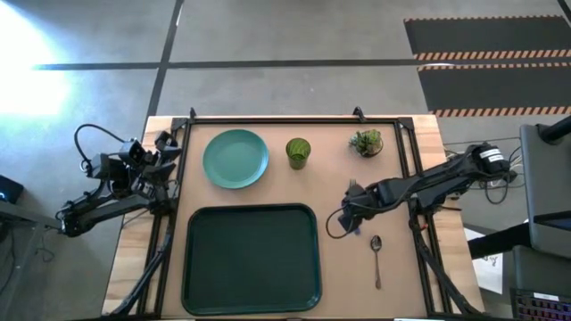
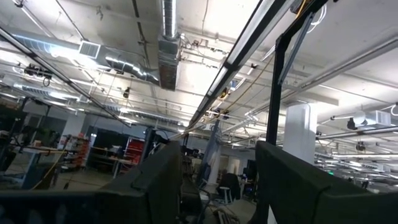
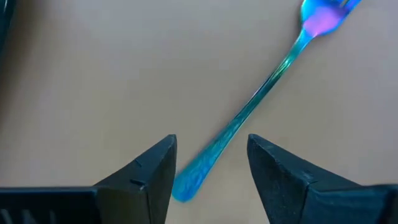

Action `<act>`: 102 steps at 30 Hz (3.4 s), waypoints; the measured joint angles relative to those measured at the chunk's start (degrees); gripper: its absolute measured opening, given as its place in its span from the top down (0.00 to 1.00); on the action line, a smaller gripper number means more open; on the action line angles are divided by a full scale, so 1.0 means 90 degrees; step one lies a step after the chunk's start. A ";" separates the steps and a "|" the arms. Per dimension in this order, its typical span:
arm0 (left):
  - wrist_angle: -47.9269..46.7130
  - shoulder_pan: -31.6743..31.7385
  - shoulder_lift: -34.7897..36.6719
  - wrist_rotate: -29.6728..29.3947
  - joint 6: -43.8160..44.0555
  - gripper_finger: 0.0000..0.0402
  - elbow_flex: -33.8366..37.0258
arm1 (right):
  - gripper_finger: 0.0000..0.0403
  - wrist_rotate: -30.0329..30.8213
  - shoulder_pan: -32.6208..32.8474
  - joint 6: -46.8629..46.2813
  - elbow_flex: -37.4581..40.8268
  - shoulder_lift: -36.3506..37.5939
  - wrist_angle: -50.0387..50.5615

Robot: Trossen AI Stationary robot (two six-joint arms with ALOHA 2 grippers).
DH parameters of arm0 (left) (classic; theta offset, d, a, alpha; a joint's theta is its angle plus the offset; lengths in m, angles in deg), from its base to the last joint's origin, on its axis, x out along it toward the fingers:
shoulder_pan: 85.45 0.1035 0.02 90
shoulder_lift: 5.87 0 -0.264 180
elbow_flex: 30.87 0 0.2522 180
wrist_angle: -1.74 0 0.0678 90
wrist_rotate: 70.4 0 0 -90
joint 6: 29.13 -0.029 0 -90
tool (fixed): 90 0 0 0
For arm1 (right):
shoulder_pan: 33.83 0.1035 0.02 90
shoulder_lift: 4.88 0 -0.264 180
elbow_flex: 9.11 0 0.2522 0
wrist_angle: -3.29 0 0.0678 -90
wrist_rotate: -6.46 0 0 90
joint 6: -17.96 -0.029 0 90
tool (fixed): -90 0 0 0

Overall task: Pick and place plate/cup/fork/spoon on tray
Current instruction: Put the fork on the right of the serving tray

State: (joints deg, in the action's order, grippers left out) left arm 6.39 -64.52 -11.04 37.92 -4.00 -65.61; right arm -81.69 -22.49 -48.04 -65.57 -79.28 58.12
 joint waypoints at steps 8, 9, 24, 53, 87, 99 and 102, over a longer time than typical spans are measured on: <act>0.0000 0.0000 0.0000 0.0084 0.0003 0.52 0.0000 | 0.54 0.0476 -0.0113 -0.0077 0.0000 -0.0022 -0.0047; 0.0000 0.0000 0.0000 0.0085 0.0003 0.52 0.0000 | 0.54 0.0513 -0.0129 -0.0091 0.0000 -0.0031 -0.0072; 0.0010 0.0000 0.0000 0.0128 0.0012 0.52 0.0000 | 0.54 0.0582 -0.0182 -0.0253 0.0019 -0.0313 -0.0184; 0.0012 0.0000 0.0000 0.0307 0.0019 0.52 0.0000 | 0.60 0.0607 -0.0180 -0.0838 0.0041 -0.1198 -0.0354; 0.0010 -0.0002 0.0000 0.0322 0.0015 0.52 -0.0007 | 0.98 0.2447 0.0026 -0.1026 -0.2135 -0.1050 0.0565; 0.0012 0.0000 0.0000 0.0341 0.0015 0.52 -0.0007 | 0.98 0.3920 0.1192 -0.2559 -0.3614 -0.1877 0.0621; 0.0012 0.0000 0.0000 0.0341 0.0015 0.52 -0.0007 | 0.98 0.3832 0.1372 -0.3005 -0.3994 -0.2442 0.0612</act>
State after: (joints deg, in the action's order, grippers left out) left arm 6.50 -64.52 -11.04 40.99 -3.87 -65.67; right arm -47.20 -10.15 -75.09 -101.52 -101.26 63.62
